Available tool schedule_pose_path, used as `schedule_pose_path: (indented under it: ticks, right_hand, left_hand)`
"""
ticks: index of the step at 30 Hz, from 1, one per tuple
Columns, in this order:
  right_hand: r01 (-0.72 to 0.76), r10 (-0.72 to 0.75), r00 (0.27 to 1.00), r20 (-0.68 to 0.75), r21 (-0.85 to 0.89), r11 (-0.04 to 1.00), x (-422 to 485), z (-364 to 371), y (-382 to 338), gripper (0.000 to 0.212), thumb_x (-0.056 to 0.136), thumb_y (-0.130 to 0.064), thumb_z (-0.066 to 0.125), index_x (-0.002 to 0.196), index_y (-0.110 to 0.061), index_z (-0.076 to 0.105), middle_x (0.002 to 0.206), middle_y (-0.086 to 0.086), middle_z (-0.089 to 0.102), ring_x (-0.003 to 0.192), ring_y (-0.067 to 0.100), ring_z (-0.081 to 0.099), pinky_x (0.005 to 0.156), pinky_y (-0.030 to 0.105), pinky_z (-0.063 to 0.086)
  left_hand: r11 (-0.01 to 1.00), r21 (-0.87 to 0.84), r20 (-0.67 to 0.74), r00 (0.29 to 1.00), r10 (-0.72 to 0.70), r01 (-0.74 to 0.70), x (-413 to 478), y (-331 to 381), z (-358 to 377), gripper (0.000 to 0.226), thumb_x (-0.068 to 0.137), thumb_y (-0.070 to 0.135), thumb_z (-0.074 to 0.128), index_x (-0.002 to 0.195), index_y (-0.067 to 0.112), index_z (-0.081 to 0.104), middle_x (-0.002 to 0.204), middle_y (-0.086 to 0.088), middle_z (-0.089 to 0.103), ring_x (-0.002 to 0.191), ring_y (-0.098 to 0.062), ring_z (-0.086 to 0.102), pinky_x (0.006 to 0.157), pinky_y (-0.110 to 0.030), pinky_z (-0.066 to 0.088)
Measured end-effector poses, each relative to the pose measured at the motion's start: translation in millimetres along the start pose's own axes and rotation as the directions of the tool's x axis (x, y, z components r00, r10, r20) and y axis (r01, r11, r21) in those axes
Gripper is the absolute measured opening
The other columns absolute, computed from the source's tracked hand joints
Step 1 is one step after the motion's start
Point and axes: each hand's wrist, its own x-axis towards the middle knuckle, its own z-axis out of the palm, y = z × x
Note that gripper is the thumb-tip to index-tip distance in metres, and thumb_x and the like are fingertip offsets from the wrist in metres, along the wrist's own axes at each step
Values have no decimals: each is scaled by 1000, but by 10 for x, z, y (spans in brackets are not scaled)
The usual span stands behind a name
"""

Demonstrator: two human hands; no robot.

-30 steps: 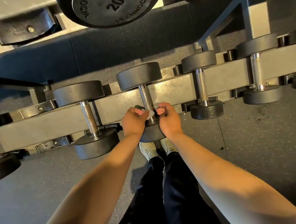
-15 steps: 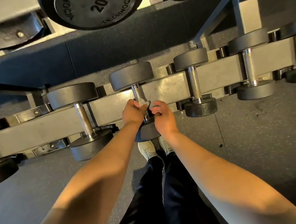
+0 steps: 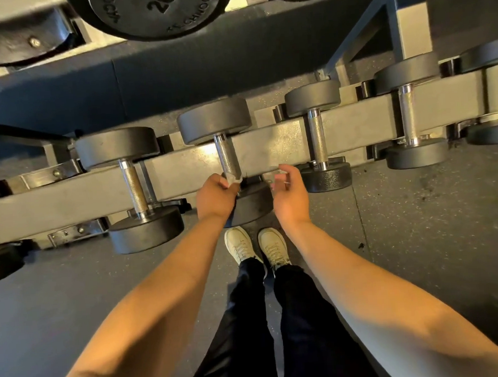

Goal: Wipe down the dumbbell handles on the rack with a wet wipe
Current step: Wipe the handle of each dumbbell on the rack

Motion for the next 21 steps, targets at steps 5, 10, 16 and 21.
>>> schedule_pose_path:
  ticks: [5,10,16,21]
  right_hand:
    - [66,-67,998,3,100,993,-242,-154,-103,20,101,-15,55,112,-30,50,105,-1,57,92,14,59,82,21,49]
    - [176,-163,951,262,-28,984,-361,-68,-176,19,100,-8,56,118,-12,60,108,-4,63,85,-14,58,77,9,45]
    - [-12,14,1000,-9,123,992,-91,-15,-48,26,101,-3,52,111,-16,72,118,-4,56,119,18,57,101,22,44]
    - [-55,52,998,48,58,997,-178,-31,146,30,99,2,53,116,-17,68,125,1,56,116,11,53,98,18,44]
  left_hand:
    - [958,-164,-17,972,236,-235,-375,-40,89,19,93,33,70,92,22,55,88,6,65,83,-12,61,72,-24,48]
    - [910,-88,59,909,412,-406,-489,-145,227,17,90,33,64,105,34,55,111,8,64,114,-23,57,99,-41,48]
    - [942,-37,-53,942,333,-335,-586,-408,200,67,86,24,77,143,24,40,150,3,39,137,-14,30,118,-47,29]
    - [954,-121,52,958,283,-276,-634,-438,138,70,93,9,62,153,27,31,157,10,25,153,-13,5,126,-51,9]
